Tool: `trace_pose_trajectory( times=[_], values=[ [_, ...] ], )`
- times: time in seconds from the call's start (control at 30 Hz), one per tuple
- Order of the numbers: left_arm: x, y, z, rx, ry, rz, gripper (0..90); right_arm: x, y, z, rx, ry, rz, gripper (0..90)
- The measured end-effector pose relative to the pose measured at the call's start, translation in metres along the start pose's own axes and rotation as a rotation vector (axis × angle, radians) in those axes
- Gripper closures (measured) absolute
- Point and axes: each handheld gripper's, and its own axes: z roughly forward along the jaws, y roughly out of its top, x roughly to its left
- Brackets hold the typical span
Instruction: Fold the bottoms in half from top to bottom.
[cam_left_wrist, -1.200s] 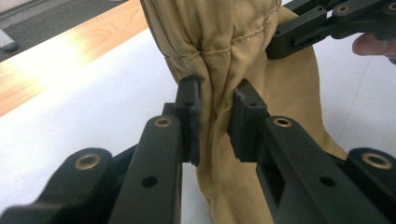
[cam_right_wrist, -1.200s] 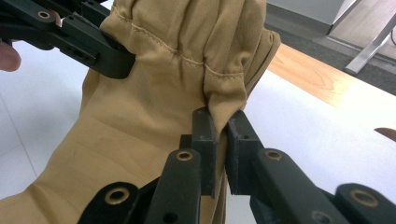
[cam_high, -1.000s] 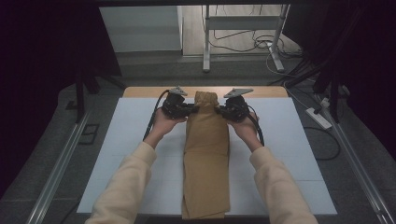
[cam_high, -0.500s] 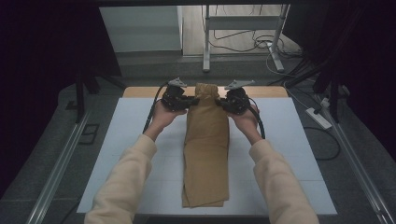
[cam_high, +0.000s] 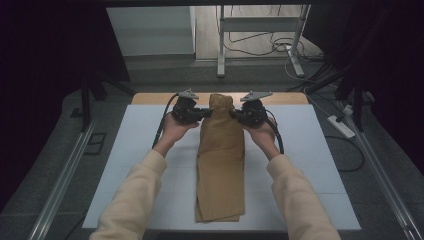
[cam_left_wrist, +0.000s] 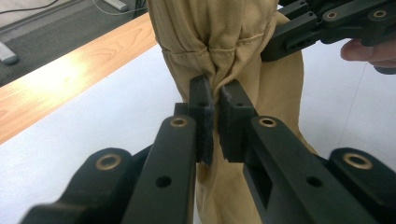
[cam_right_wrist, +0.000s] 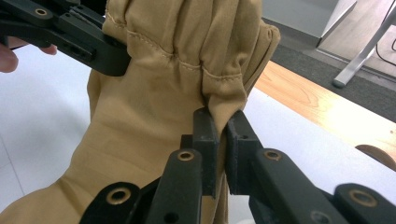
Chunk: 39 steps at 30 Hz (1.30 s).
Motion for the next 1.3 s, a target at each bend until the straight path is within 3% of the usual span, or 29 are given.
trace_pose_trajectory(
  times=[0.4, 1.3],
  values=[
    [-0.012, -0.011, -0.008, -0.008, -0.010, 0.016, 84.4, 0.011, -0.008, -0.010, -0.021, 0.028, -0.018, 84.0],
    [-0.030, -0.034, -0.012, -0.006, -0.038, 0.025, 84.6, 0.025, -0.031, -0.019, -0.013, 0.091, -0.007, 84.0]
  ],
)
